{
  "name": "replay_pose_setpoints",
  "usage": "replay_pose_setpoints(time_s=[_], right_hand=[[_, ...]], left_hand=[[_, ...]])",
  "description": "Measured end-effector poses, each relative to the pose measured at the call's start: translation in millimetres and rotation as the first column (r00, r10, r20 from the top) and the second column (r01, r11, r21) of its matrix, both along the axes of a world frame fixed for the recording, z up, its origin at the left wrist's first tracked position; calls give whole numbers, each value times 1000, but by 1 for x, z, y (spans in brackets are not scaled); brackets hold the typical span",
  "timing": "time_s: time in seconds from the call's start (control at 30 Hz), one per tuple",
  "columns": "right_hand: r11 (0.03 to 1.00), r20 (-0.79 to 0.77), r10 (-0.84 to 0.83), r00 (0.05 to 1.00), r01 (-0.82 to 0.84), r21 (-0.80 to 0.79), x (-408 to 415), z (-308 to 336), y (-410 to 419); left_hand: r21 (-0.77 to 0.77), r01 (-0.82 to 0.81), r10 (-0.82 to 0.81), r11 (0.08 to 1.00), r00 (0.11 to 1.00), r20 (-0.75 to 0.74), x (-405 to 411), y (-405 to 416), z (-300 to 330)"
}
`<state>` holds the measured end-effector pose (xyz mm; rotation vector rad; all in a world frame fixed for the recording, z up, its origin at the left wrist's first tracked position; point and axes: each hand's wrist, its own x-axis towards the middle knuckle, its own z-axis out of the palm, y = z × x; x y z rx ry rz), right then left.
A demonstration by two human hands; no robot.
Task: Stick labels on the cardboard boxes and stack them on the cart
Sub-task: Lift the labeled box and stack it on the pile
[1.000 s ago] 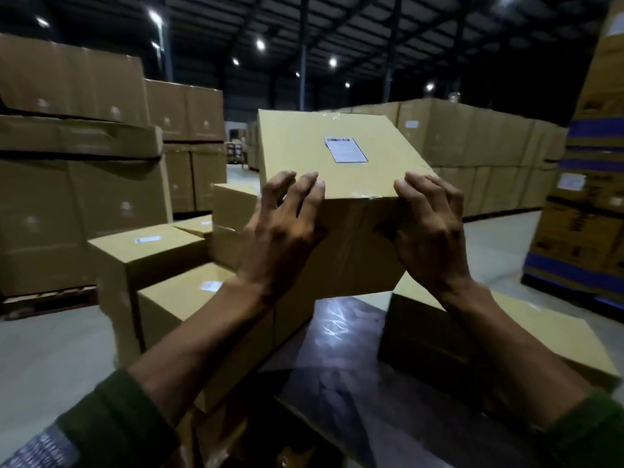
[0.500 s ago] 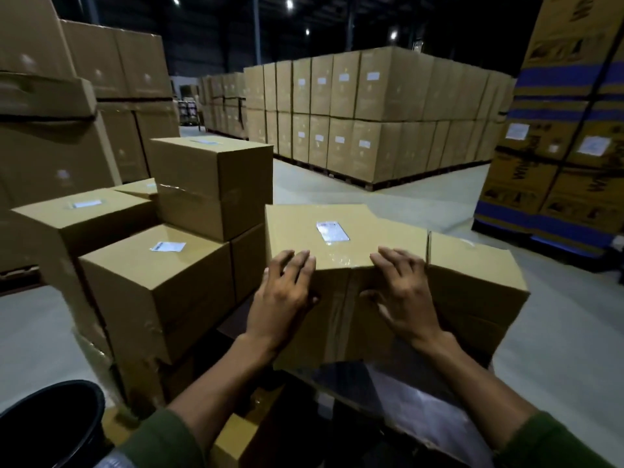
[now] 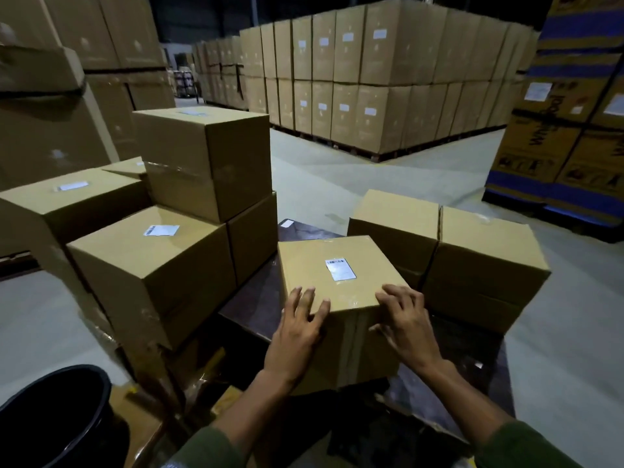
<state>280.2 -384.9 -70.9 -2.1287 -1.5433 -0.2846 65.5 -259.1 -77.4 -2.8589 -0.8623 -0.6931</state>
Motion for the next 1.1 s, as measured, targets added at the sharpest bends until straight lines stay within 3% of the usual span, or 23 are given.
replay_pose_setpoints(time_s=[0.17, 0.33, 0.43, 0.53, 0.6, 0.83, 0.97, 1.1], right_hand=[[991, 18, -77, 997, 79, -109, 10, -2, 3], [951, 56, -291, 955, 295, -89, 18, 8, 10], [960, -168, -272, 948, 255, -115, 15, 14, 19], [946, -429, -321, 844, 305, -107, 12, 19, 28], [935, -517, -349, 782, 331, -131, 11, 19, 33], [938, -648, -332, 686, 315, -148, 16, 13, 40], [943, -676, -308, 670, 306, -126, 22, 15, 41], [955, -683, -279, 675, 269, -125, 30, 16, 38]], left_hand=[[69, 33, -35, 997, 999, 26, 10, 7, -5], [102, -9, 10, 995, 1000, -4, 13, 18, -3], [76, -35, 36, 996, 999, -8, 17, 15, -4], [88, -45, 45, 995, 999, 0, 22, 7, 0], [116, -1, -3, 993, 1000, 30, 24, 0, 2], [164, 147, -170, 975, 976, 135, 31, -14, -1], [147, 207, -214, 967, 976, 29, 28, -4, -1], [79, 152, -146, 985, 986, -77, 21, 14, 5]])
